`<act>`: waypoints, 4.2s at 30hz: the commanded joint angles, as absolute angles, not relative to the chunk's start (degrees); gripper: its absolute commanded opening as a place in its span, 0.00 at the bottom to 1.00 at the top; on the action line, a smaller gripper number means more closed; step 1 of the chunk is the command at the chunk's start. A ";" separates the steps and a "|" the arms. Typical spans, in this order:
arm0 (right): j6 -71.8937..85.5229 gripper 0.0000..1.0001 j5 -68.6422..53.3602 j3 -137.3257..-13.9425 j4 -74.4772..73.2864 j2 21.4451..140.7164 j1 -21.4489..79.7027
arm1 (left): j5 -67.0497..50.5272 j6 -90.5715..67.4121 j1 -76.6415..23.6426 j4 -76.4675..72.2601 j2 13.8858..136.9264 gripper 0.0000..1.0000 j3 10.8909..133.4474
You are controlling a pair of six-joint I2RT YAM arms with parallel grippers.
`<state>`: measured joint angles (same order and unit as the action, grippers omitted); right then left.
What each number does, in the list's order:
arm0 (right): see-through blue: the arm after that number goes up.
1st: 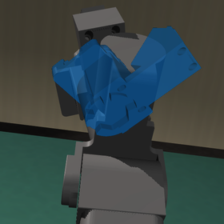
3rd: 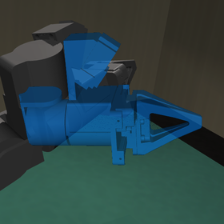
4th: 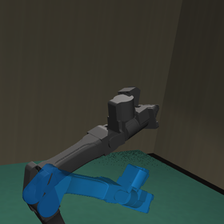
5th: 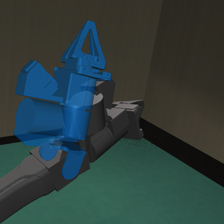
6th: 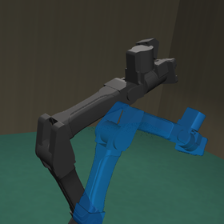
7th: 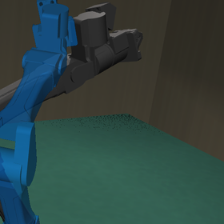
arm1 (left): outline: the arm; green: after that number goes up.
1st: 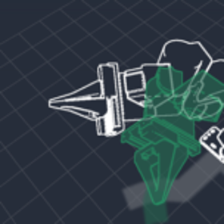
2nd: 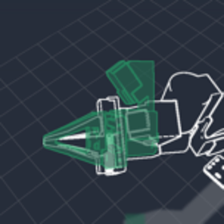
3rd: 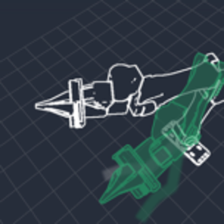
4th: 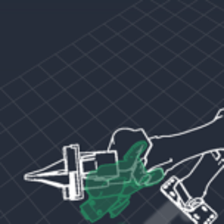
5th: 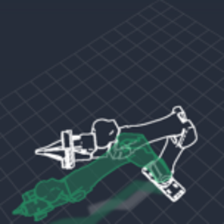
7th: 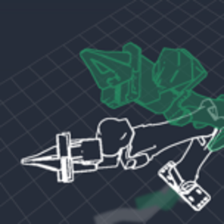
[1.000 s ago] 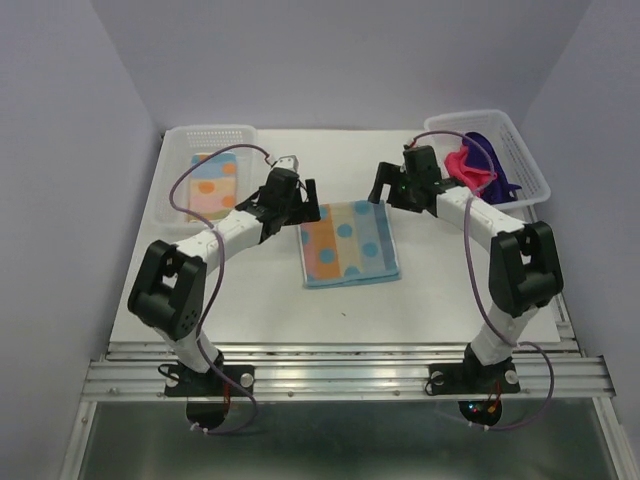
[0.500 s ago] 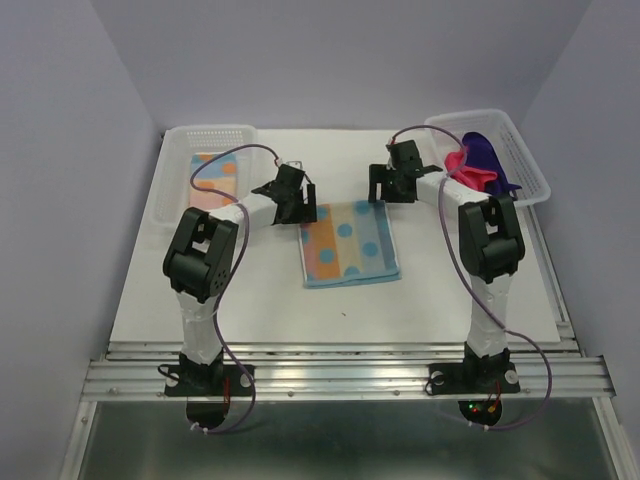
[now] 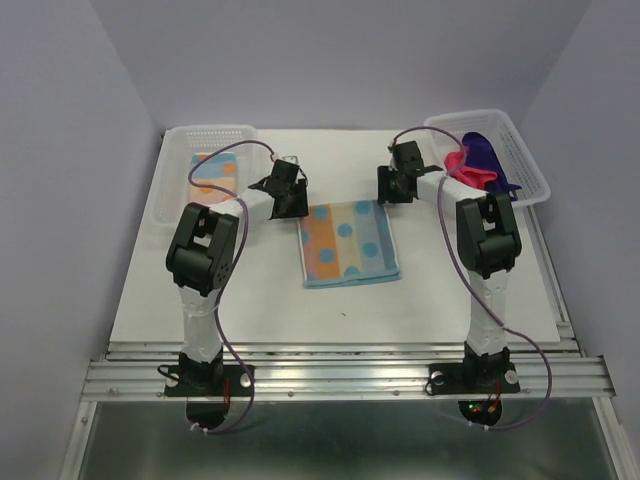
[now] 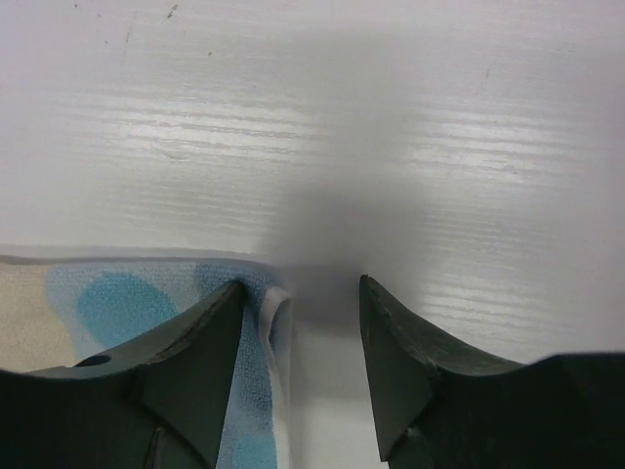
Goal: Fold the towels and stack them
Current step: Fold the towel, then neatly place the folded towel into the bin
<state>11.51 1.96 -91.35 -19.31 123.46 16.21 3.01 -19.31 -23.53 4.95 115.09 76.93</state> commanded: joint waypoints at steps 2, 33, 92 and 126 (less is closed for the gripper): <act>9.41 0.50 1.06 -93.25 -17.76 124.19 15.64 | 1.76 -18.98 -23.20 5.10 116.45 0.58 78.93; 3.87 0.01 -4.04 -91.14 -18.02 123.75 15.64 | -4.57 -18.19 -22.68 2.11 118.30 0.00 78.84; 17.49 0.01 -14.50 -38.59 -10.37 72.95 16.52 | -2.11 -36.65 -39.20 -18.90 64.95 0.00 20.83; 24.96 1.00 -6.24 -35.24 -16.08 58.80 16.52 | 7.20 -48.43 -42.27 -4.66 66.96 0.95 28.29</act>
